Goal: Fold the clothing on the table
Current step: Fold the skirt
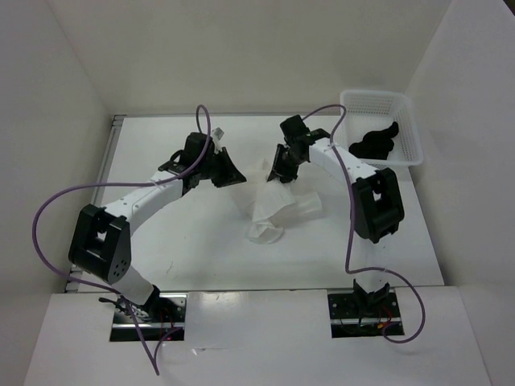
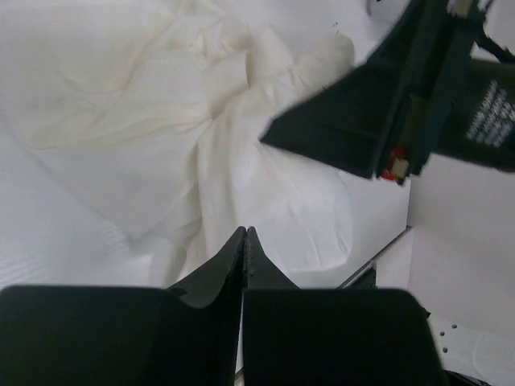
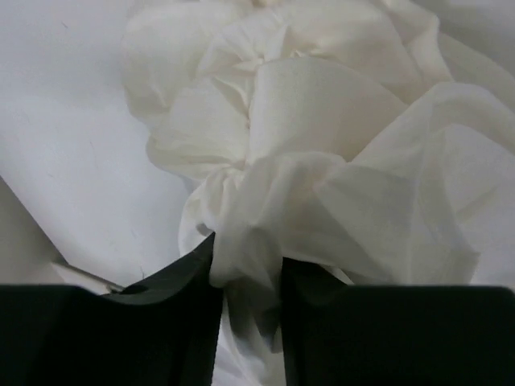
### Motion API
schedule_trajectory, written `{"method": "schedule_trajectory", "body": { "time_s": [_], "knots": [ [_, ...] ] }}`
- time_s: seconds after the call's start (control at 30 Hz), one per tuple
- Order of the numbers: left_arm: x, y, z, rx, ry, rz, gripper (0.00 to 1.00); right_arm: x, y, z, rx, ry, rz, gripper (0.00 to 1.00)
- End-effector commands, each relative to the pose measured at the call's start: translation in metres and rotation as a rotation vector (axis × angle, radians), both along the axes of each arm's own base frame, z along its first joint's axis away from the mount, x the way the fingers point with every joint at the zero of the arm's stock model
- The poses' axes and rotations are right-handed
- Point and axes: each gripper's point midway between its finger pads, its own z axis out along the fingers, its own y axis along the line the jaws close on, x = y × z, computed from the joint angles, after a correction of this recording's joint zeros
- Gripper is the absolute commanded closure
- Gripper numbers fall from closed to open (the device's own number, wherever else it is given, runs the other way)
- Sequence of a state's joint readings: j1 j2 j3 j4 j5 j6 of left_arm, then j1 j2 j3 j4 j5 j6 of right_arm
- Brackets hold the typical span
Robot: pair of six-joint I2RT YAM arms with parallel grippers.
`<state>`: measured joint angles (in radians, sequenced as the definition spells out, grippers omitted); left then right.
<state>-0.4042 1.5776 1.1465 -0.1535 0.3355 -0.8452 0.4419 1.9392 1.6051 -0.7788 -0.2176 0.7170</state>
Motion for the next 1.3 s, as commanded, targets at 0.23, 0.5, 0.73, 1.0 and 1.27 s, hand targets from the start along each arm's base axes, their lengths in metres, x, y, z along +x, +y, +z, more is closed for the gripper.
{"method": "schedule_trajectory", "body": {
  "time_s": [0.23, 0.5, 0.73, 1.0, 1.27],
  "knots": [
    [-0.017, 0.007, 0.029, -0.033, -0.063, 0.006, 1.00, 0.101, 0.070, 0.084, 0.493, -0.389, 0.169, 0.46],
    [-0.029, 0.016, 0.053, -0.033, -0.091, 0.023, 1.00, 0.125, 0.099, 0.184, 0.766, -0.610, 0.312, 0.45],
    [-0.015, 0.012, 0.036, -0.013, -0.088, 0.028, 1.00, 0.133, 0.050, 0.180, 0.349, -0.541, 0.145, 0.45],
    [0.053, -0.043, 0.035, -0.144, -0.085, -0.164, 1.00, 0.067, -0.033, 0.144, 0.121, -0.491, -0.027, 0.59],
    [0.131, -0.010, -0.034, -0.190, 0.055, -0.076, 1.00, -0.014, -0.076, 0.149, 0.135, -0.479, -0.067, 0.59]
  ]
}}
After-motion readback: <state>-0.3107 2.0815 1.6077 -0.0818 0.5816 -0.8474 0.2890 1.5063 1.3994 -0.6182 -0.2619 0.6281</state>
